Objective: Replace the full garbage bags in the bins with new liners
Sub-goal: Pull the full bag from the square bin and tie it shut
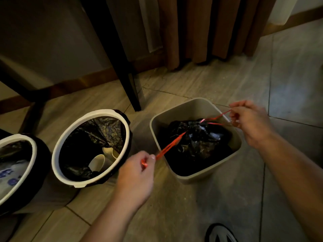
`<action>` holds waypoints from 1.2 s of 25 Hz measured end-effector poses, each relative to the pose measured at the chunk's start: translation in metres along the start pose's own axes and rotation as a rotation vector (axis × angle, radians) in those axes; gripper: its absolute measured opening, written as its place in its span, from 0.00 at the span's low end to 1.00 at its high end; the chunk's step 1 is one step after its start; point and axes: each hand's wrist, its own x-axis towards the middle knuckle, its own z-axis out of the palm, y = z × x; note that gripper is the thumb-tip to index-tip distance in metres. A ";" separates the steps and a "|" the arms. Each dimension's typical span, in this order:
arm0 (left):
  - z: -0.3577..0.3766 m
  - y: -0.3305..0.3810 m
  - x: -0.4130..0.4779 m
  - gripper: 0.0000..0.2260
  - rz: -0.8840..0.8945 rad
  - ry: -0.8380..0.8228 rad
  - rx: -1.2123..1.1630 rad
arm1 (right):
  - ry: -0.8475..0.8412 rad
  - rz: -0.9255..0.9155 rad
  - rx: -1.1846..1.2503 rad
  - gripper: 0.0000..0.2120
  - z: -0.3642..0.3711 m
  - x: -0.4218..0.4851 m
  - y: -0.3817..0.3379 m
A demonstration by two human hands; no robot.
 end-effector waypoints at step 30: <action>0.020 0.091 0.143 0.09 0.323 0.069 0.187 | -0.004 -0.244 -0.254 0.06 0.022 -0.007 0.060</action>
